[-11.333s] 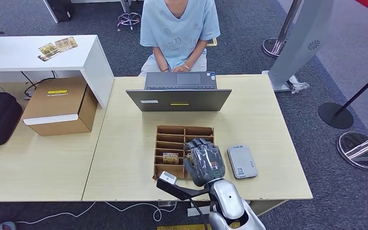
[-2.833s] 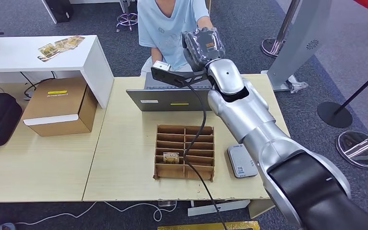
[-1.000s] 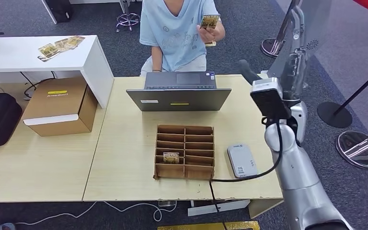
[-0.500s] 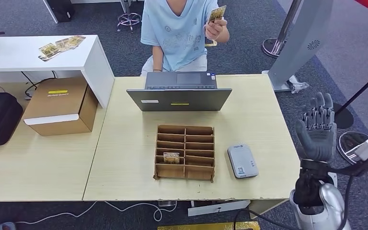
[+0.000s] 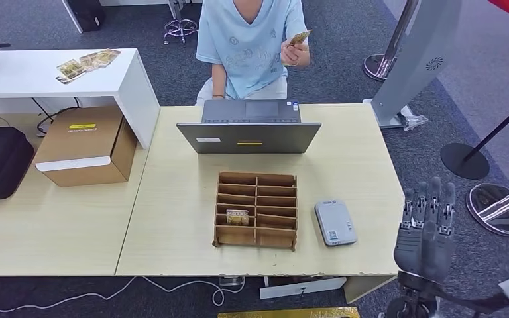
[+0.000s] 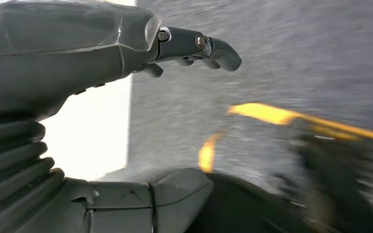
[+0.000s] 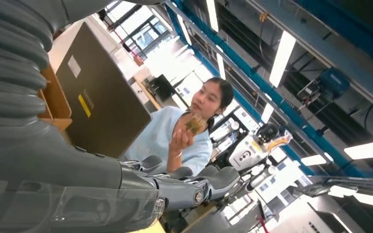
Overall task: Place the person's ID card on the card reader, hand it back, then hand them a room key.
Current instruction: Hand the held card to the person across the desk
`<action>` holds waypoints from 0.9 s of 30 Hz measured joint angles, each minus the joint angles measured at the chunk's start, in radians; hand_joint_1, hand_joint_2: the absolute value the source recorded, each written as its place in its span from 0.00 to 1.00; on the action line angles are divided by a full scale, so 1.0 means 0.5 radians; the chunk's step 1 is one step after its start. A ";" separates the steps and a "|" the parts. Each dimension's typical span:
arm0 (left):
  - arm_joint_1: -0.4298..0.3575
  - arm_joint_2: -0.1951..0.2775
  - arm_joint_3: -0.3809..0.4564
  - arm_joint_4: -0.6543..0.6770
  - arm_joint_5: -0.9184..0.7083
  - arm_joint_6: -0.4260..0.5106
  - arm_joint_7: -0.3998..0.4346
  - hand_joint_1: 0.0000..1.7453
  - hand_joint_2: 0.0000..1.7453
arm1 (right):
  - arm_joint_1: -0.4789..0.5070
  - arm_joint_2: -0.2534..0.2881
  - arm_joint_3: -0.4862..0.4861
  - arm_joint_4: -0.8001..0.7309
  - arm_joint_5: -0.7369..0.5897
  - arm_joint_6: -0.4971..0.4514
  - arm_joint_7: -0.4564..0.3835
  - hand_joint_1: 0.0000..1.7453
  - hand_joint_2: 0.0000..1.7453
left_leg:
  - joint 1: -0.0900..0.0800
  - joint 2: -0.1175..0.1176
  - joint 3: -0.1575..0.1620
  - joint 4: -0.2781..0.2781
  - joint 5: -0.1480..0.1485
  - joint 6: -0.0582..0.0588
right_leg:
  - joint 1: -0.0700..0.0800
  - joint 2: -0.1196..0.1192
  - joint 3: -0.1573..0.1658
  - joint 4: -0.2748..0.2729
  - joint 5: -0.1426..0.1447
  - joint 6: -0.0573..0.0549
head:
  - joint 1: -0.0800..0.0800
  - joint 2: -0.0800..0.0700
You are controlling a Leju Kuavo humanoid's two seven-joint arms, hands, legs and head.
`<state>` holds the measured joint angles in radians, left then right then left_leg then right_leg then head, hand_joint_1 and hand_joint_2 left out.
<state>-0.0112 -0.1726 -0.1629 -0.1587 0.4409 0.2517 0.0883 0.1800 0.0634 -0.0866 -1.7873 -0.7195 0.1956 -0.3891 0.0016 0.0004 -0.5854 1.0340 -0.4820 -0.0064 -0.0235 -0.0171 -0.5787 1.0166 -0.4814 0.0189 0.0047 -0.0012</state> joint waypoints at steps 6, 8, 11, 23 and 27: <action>-0.112 -0.002 0.000 -0.006 -0.011 0.016 -0.044 0.00 1.00 | 0.005 0.110 -0.001 0.010 0.164 0.028 -0.003 0.00 1.00 | 0.000 0.007 0.003 0.000 0.000 0.000 | 0.001 0.007 0.002 0.000 0.005 -0.003 | 0.000 0.000; -0.108 -0.001 0.000 -0.006 -0.030 -0.023 -0.055 0.00 1.00 | 0.024 0.131 0.013 0.011 0.229 0.055 -0.019 0.00 1.00 | 0.000 0.007 0.002 0.000 0.000 0.000 | 0.001 0.007 0.001 0.000 0.005 -0.003 | 0.000 0.000; -0.100 0.001 0.000 -0.006 -0.035 -0.065 -0.024 0.00 1.00 | 0.059 0.149 0.050 0.010 0.295 0.094 -0.042 0.00 1.00 | 0.000 0.007 0.001 0.000 -0.001 -0.001 | 0.001 0.007 0.000 0.000 0.004 -0.003 | 0.000 0.000; -0.086 -0.001 0.000 -0.006 0.015 -0.071 -0.065 0.00 1.00 | 0.079 0.159 0.123 -0.007 0.327 0.142 -0.108 0.00 1.00 | 0.000 0.007 0.000 0.000 -0.001 -0.001 | 0.003 0.007 -0.001 0.000 0.002 -0.004 | 0.000 0.000; -0.086 -0.002 0.000 -0.006 -0.002 -0.079 -0.091 0.00 1.00 | 0.056 0.159 0.142 -0.007 0.311 0.115 -0.119 0.00 1.00 | 0.000 0.007 0.000 0.000 -0.001 -0.001 | 0.003 0.006 -0.001 0.000 0.002 -0.004 | 0.000 0.000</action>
<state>-0.0540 -0.1734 -0.1629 -0.1617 0.4397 0.2124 0.0427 0.2080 0.1431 -0.0157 -1.7906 -0.5642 0.2530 -0.4487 0.0017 0.0038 -0.5852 1.0341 -0.4825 -0.0071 -0.0221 -0.0140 -0.5790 1.0167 -0.4803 0.0170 0.0049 -0.0011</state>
